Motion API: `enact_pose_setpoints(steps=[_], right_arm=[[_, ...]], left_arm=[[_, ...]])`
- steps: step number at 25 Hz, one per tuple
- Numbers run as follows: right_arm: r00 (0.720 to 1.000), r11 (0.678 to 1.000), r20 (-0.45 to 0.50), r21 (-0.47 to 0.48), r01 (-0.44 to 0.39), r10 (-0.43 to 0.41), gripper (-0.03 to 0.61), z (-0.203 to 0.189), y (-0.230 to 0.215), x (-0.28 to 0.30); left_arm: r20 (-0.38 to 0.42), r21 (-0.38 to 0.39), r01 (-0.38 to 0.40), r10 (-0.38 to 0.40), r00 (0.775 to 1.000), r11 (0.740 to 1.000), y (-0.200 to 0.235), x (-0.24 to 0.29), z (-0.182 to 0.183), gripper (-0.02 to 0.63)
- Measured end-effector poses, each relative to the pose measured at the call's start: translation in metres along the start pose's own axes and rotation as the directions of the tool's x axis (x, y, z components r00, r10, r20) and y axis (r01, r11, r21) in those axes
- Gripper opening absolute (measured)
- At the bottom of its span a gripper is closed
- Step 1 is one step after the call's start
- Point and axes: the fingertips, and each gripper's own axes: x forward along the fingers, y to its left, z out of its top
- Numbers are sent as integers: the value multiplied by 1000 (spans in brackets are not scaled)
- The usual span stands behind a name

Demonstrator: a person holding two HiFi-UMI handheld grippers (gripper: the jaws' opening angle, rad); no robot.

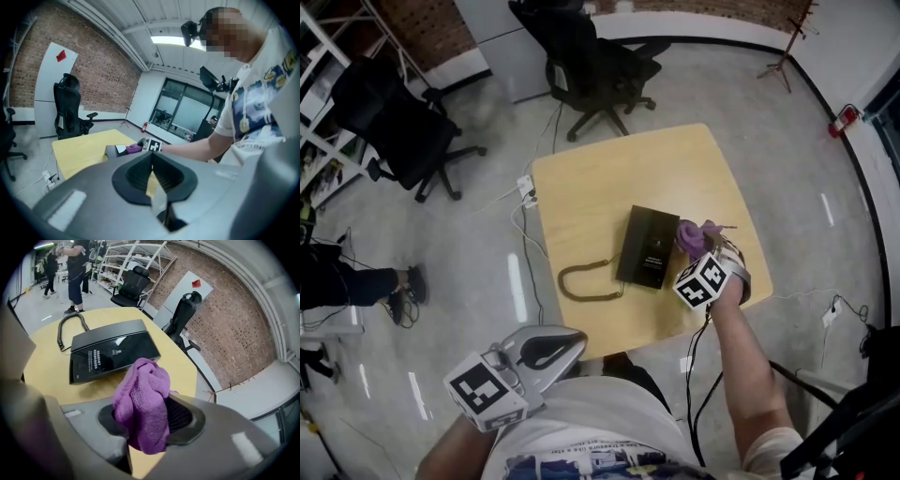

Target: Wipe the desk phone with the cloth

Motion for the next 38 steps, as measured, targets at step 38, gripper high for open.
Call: enact_pose_setpoints(steps=[38], right_arm=[[983,995,184,-92,45,-27,158,53,-48,-62]], left_arm=[[13,6,47,-47,999,999,16,5,13,5]])
